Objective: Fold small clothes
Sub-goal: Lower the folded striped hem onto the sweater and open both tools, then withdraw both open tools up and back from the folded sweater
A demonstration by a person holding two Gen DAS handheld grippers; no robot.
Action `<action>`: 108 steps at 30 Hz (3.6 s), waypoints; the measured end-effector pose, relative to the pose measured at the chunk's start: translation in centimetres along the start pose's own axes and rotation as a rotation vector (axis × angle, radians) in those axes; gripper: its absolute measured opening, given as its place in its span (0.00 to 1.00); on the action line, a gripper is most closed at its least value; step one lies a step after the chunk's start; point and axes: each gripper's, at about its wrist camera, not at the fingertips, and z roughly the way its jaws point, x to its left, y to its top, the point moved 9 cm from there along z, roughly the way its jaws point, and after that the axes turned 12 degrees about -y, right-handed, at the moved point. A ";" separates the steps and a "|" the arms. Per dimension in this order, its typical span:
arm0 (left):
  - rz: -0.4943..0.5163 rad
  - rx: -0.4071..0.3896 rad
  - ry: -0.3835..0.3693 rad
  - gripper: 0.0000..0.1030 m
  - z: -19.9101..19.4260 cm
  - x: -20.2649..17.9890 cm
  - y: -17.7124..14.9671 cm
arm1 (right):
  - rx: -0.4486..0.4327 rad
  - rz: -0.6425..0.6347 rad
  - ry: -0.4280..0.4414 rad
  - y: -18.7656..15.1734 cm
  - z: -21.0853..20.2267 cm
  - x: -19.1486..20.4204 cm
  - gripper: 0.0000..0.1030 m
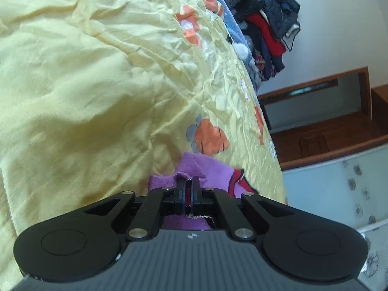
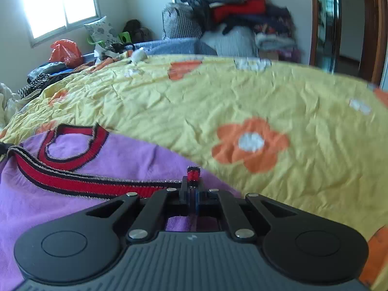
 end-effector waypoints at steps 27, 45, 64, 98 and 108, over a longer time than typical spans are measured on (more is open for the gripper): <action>0.342 0.079 0.270 0.79 -5.3 -2.3 -7.1 | 0.049 0.074 0.121 0.6 1.3 0.9 0.05; 0.247 0.205 0.089 0.80 -11.4 -1.3 -16.1 | 0.149 0.396 0.357 -14.3 -15.4 -3.3 0.76; 0.281 0.273 0.077 0.19 -13.1 0.3 -20.0 | 0.111 0.293 0.301 -13.4 -16.1 -3.4 0.07; 0.555 -0.132 0.224 0.87 -11.9 -5.4 -10.1 | -0.015 0.046 0.192 -3.1 -8.7 1.1 0.70; 0.456 -0.304 0.300 0.92 -11.7 -1.2 -13.1 | -0.004 0.165 0.149 -9.8 -14.4 -3.0 0.78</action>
